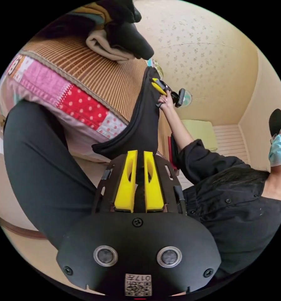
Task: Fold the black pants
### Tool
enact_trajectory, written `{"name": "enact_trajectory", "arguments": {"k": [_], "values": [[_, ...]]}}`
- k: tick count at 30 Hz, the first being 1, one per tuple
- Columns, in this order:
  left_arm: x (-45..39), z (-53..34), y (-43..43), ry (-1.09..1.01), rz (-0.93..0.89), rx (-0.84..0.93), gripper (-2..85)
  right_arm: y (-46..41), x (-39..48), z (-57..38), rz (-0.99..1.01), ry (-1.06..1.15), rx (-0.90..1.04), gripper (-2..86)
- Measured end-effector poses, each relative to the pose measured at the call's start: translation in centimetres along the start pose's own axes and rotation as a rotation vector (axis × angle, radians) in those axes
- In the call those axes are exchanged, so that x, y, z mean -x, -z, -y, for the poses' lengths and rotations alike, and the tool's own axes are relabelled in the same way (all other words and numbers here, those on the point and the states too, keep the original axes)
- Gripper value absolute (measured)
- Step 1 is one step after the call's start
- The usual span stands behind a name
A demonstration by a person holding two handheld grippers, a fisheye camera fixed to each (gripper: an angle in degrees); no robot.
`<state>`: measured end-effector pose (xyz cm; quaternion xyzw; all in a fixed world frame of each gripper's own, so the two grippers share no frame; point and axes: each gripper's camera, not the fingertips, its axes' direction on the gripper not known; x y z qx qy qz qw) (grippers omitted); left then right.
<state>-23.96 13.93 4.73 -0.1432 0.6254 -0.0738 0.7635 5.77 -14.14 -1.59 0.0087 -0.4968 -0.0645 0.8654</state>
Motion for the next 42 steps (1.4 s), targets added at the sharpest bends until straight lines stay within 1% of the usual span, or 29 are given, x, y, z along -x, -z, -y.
{"name": "enact_trajectory", "arguments": {"k": [2, 3, 5, 6, 7, 8, 10, 11, 13, 14, 15, 17, 18, 19, 20, 21, 22, 23, 24, 26, 27, 29, 32, 34, 36, 38, 39, 40, 42], "values": [[-1.7, 2.7, -2.4, -0.105, 0.093, 0.078, 6.7, 3.6, 1.4, -7.7, -0.087, 0.020, 0.001, 11.1], [-2.2, 3.4, -3.2, -0.134, 0.117, 0.094, 7.4, 4.3, 1.5, -9.8, -0.107, 0.007, 0.005, 11.2], [-4.4, 5.9, -6.2, -0.251, 0.188, 0.105, 10.2, 6.5, 1.3, -17.7, -0.153, -0.101, 0.013, 11.7], [-4.9, 6.5, -7.0, -0.277, 0.202, 0.106, 10.6, 6.9, 1.2, -19.4, -0.147, -0.133, 0.012, 11.8], [-5.6, 7.6, -8.8, -0.315, 0.235, 0.116, 11.0, 7.5, 1.2, -22.8, -0.115, -0.194, 0.010, 12.0], [-6.1, 8.7, -10.9, -0.330, 0.271, 0.154, 11.1, 8.4, 1.7, -25.7, -0.051, -0.211, -0.060, 12.1], [-6.4, 9.4, -13.6, -0.313, 0.299, 0.211, 10.3, 9.2, 2.6, -28.9, 0.039, -0.228, -0.110, 11.9], [-6.8, 9.2, -14.7, -0.277, 0.279, 0.235, 7.8, 9.2, 3.3, -30.2, 0.110, -0.228, -0.098, 11.1], [-7.9, 8.0, -15.6, -0.282, 0.281, 0.255, 5.7, 9.0, 4.3, -30.9, 0.147, -0.191, 0.007, 8.4], [-8.9, 6.7, -16.1, -0.325, 0.275, 0.285, 5.2, 9.8, 5.1, -31.4, 0.087, -0.146, 0.057, 6.3], [-9.3, 5.9, -16.3, -0.347, 0.272, 0.308, 5.1, 10.3, 5.4, -31.6, 0.072, -0.106, 0.084, 5.2], [-10.2, 2.8, -18.1, -0.408, 0.261, 0.477, 5.0, 12.1, 5.9, -33.1, 0.090, 0.017, 0.235, 4.2], [-10.2, 2.1, -18.5, -0.406, 0.265, 0.521, 5.0, 12.4, 5.8, -33.5, 0.107, 0.041, 0.284, 4.1], [-9.8, 0.8, -19.0, -0.382, 0.282, 0.578, 5.1, 12.8, 5.7, -34.5, 0.128, 0.079, 0.386, 3.9], [-9.4, -0.2, -19.1, -0.343, 0.301, 0.577, 5.6, 13.3, 5.4, -35.2, 0.142, 0.105, 0.455, 3.8], [-9.2, -0.5, -18.9, -0.325, 0.307, 0.552, 5.8, 13.7, 5.1, -35.4, 0.134, 0.096, 0.467, 4.0], [-9.0, -0.9, -18.2, -0.291, 0.302, 0.479, 6.2, 14.6, 4.2, -35.4, 0.103, 0.062, 0.452, 4.3], [-9.1, -0.7, -17.5, -0.274, 0.262, 0.417, 6.6, 15.9, 3.2, -34.8, 0.073, 0.020, 0.389, 4.7], [-9.3, -0.4, -17.2, -0.271, 0.236, 0.391, 6.9, 16.6, 2.7, -34.4, 0.066, -0.003, 0.349, 4.9], [-10.4, 1.4, -16.6, -0.285, 0.171, 0.303, 8.4, 18.8, 0.4, -32.0, 0.083, -0.107, 0.185, 6.6], [-10.8, 1.9, -16.7, -0.297, 0.173, 0.286, 8.6, 19.1, -0.1, -31.3, 0.085, -0.135, 0.146, 7.1], [-12.4, 4.0, -17.5, -0.351, 0.246, 0.235, 9.1, 19.7, -2.1, -29.1, 0.070, -0.220, 0.006, 9.3], [-13.6, 6.3, -18.1, -0.371, 0.270, 0.129, 10.5, 18.2, -3.7, -26.7, 0.079, -0.287, -0.023, 11.0], [-13.1, 7.7, -19.0, -0.339, 0.229, 0.132, 11.1, 17.0, -4.2, -25.9, 0.079, -0.306, -0.016, 11.8], [-12.0, 8.7, -20.3, -0.278, 0.160, 0.201, 11.4, 16.3, -4.4, -25.9, 0.124, -0.313, -0.011, 12.2], [-10.9, 8.5, -20.5, -0.230, 0.027, 0.252, 11.5, 16.7, -4.7, -26.7, 0.260, -0.313, 0.004, 12.6], [-10.8, 8.2, -20.5, -0.221, 0.006, 0.265, 11.5, 16.8, -4.7, -27.0, 0.304, -0.313, 0.026, 12.7], [-10.6, 7.5, -20.1, -0.221, -0.008, 0.275, 11.5, 16.9, -4.8, -27.9, 0.390, -0.307, 0.074, 12.8], [-10.5, 6.8, -19.4, -0.223, -0.006, 0.259, 11.2, 17.7, -4.9, -29.4, 0.444, -0.308, 0.076, 12.8]]}}
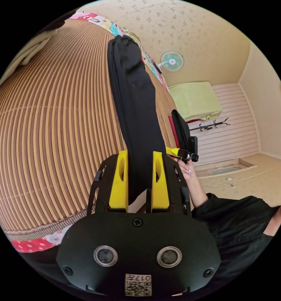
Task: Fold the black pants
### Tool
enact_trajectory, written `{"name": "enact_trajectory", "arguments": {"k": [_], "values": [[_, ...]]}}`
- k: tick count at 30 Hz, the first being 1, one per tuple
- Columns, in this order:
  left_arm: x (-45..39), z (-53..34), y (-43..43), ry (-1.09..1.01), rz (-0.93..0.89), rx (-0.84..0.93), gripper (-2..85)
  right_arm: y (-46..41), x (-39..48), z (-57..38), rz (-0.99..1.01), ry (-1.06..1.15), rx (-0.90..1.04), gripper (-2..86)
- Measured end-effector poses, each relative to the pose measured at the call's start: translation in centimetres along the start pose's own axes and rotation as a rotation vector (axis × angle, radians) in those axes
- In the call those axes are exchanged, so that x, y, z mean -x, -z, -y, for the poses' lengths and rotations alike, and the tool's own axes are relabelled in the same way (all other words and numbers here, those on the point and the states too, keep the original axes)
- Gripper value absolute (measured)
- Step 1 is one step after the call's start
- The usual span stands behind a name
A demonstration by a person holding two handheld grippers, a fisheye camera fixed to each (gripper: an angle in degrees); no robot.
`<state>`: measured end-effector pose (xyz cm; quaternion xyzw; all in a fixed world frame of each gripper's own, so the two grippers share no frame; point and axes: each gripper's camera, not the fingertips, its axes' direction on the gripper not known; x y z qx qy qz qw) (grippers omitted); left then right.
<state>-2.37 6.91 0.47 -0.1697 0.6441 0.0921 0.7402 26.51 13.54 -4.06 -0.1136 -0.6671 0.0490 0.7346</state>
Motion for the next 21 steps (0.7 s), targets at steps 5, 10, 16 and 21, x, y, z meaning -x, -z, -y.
{"name": "enact_trajectory", "arguments": {"k": [5, 10, 16, 21], "values": [[1.8, 1.1, -0.2, 0.068, -0.119, 0.033, 9.0, 0.9, -2.0, -0.1, 0.163, -0.072, -0.078, 10.8], [0.9, 0.6, 1.8, 0.019, -0.254, 0.080, 4.0, 1.5, -0.1, 0.1, 0.227, -0.063, -0.069, 3.8], [-13.3, -4.5, 12.9, -0.488, -0.397, -0.103, 3.7, 10.6, 15.8, -4.9, 0.300, 0.406, -0.180, 1.5], [-27.3, -8.8, 21.9, -0.943, -0.469, -0.276, 3.8, 18.9, 32.5, -9.6, 0.244, 0.865, -0.333, 1.2]]}}
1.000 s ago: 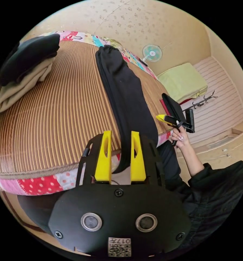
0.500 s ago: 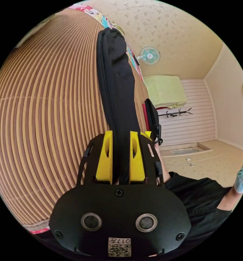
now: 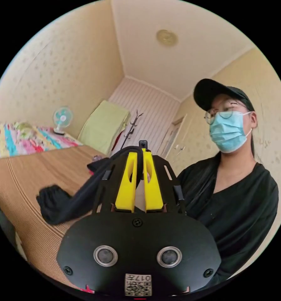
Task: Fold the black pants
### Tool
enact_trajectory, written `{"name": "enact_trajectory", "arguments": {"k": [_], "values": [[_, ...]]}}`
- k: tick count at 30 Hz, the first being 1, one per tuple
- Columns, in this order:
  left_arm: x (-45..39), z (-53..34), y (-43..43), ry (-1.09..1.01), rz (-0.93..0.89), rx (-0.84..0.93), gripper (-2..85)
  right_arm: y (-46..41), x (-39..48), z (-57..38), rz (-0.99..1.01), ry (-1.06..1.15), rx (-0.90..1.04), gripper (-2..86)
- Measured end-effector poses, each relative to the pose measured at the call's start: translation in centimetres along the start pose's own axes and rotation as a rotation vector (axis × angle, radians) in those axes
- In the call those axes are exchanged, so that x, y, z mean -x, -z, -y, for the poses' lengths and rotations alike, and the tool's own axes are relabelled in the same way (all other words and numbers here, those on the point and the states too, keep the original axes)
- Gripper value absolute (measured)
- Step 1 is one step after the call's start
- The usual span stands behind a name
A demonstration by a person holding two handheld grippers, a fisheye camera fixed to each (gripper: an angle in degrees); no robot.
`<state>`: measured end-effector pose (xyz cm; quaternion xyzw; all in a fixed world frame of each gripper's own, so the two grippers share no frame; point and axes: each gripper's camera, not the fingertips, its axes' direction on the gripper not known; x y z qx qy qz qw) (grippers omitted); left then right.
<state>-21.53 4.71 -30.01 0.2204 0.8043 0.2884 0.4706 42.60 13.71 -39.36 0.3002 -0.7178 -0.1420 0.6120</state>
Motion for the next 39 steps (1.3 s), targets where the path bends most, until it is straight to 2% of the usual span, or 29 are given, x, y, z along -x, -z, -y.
{"name": "enact_trajectory", "arguments": {"k": [2, 5, 7, 13, 18, 21, 25, 27, 29, 31, 33, 35, 37, 39], "values": [[-3.9, 3.6, 0.4, -0.100, -0.017, -0.078, 3.8, 0.6, 5.9, 4.2, -0.036, 0.156, -0.047, 1.3], [-6.1, 6.8, 0.4, -0.168, 0.063, -0.152, 3.5, 0.7, 9.7, 8.3, -0.121, 0.232, -0.095, 1.4], [-5.3, 8.4, 0.0, -0.125, 0.111, -0.168, 3.1, 0.6, 9.6, 10.2, -0.169, 0.226, -0.107, 1.4], [6.7, 11.5, -1.2, 0.153, 0.245, -0.153, 3.0, -1.4, -1.0, 14.8, -0.323, 0.040, -0.054, 1.4], [14.8, 13.1, -2.4, 0.235, 0.464, -0.031, 3.7, -4.9, -11.7, 16.0, -0.471, -0.041, 0.004, 1.4], [17.1, 9.4, -3.2, 0.266, 0.534, 0.057, 3.9, -7.0, -14.7, 12.3, -0.470, -0.091, 0.044, 1.5], [19.3, -3.6, -5.6, 0.358, 0.618, 0.302, 5.1, -11.8, -16.8, -0.9, -0.532, -0.173, 0.282, 2.2], [20.5, -10.7, -7.0, 0.460, 0.671, 0.449, 7.0, -14.1, -18.5, -8.7, -0.586, -0.282, 0.433, 2.9], [21.7, -18.4, -7.6, 0.629, 0.715, 0.590, 11.6, -15.6, -20.9, -18.6, -0.631, -0.510, 0.600, 4.5], [21.9, -21.1, -6.2, 0.723, 0.680, 0.525, 13.9, -14.7, -21.2, -22.6, -0.605, -0.618, 0.568, 6.3], [22.5, -21.2, -3.7, 0.781, 0.651, 0.373, 14.5, -11.8, -21.0, -22.8, -0.550, -0.655, 0.372, 7.4], [25.1, -18.9, -0.4, 0.832, 0.625, 0.163, 15.8, -8.0, -23.8, -20.5, -0.505, -0.742, 0.163, 13.4], [28.3, -16.7, 1.0, 0.851, 0.584, 0.074, 16.7, -6.5, -27.3, -18.2, -0.452, -0.804, 0.068, 17.3], [32.4, -14.8, 1.3, 0.879, 0.565, 0.070, 17.6, -6.5, -31.3, -16.1, -0.398, -0.817, 0.040, 19.4]]}}
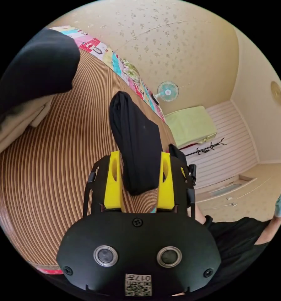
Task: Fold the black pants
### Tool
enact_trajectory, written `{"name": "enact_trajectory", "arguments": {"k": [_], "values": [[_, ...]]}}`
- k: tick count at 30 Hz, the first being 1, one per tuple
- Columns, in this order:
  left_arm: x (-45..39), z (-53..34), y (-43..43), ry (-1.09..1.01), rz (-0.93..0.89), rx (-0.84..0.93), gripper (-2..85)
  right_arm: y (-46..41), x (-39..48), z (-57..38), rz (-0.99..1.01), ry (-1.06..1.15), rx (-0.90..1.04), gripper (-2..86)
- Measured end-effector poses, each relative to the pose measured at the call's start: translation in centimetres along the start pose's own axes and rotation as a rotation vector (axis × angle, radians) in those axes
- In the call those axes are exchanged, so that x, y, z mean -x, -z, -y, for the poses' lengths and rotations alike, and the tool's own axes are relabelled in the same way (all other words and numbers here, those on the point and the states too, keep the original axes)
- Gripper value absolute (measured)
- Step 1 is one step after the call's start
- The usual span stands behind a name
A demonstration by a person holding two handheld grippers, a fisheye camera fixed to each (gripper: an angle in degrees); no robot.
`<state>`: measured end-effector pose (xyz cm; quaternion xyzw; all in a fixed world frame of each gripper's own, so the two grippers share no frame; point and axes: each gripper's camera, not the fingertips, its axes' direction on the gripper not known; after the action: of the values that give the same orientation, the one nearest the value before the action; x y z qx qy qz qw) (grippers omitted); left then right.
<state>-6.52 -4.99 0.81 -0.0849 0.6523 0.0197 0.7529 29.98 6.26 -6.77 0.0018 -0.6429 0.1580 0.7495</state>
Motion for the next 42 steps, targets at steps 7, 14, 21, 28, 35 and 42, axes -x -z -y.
{"name": "enact_trajectory", "arguments": {"k": [7, 14, 21, 28, 35, 42], "values": [[3.7, 4.4, -7.3, 0.111, -0.073, 0.193, 13.7, -9.0, -1.2, 3.7, -0.007, -0.040, 0.166, 18.4], [0.2, -6.7, -4.8, 0.050, -0.240, 0.342, 10.1, -2.0, 0.9, -7.7, 0.190, 0.057, 0.227, 12.4], [-11.2, -8.5, -10.0, -0.140, -0.375, 0.389, 9.5, 12.0, 4.8, -8.1, 0.149, 0.295, 0.150, 11.5], [-27.8, -2.8, -24.0, -0.441, -0.516, 0.358, 9.8, 32.9, 8.1, -1.3, -0.190, 0.505, 0.033, 12.2], [-26.0, -5.2, -33.7, -0.333, -0.302, 0.472, 10.7, 43.4, -0.1, -0.8, -0.883, -0.111, -0.262, 13.0], [-13.8, -14.0, -20.0, -0.428, 0.170, 0.331, 8.3, 27.1, -3.0, -9.8, -0.722, 0.076, -0.267, 6.0]]}}
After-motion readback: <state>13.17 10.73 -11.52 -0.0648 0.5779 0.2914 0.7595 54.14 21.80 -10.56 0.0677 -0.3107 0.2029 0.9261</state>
